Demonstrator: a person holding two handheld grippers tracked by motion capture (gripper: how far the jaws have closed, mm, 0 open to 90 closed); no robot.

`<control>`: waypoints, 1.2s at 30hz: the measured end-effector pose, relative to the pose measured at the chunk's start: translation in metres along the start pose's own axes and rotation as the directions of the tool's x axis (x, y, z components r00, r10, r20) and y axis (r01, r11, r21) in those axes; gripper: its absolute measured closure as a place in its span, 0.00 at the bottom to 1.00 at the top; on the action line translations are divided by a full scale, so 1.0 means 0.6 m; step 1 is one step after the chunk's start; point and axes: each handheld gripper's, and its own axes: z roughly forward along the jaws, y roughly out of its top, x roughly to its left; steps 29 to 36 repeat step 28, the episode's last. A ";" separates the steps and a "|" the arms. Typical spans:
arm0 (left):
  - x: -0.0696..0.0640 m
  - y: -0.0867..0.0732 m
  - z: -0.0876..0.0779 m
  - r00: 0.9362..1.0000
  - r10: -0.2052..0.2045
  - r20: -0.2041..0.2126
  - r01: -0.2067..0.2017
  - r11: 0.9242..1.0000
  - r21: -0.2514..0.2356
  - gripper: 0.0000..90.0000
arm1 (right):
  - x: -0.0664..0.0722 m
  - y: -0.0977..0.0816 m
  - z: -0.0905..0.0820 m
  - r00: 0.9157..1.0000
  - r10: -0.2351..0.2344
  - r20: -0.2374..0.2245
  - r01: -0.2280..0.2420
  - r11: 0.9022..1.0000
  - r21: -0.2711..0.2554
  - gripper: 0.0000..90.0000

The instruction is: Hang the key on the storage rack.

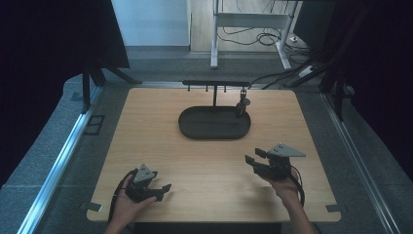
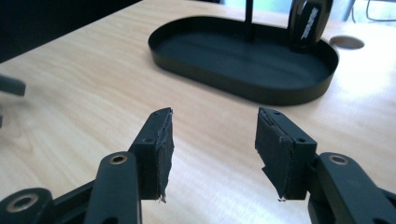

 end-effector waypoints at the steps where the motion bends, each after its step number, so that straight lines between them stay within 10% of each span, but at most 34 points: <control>1: 0.000 0.000 0.000 1.000 0.001 0.001 -0.001 1.000 0.001 0.29 | 0.005 -0.013 -0.002 1.000 -0.003 -0.004 0.003 1.000 0.009 0.52; 17: 0.001 0.000 -0.001 1.000 0.004 0.004 -0.004 1.000 -0.003 0.29 | 0.024 -0.070 0.017 0.998 -0.049 -0.030 0.052 0.990 0.134 0.52; 36: 0.003 0.002 -0.004 1.000 0.002 0.000 -0.002 1.000 -0.007 0.29 | 0.023 -0.070 0.016 0.999 -0.041 -0.032 0.045 0.991 0.128 0.51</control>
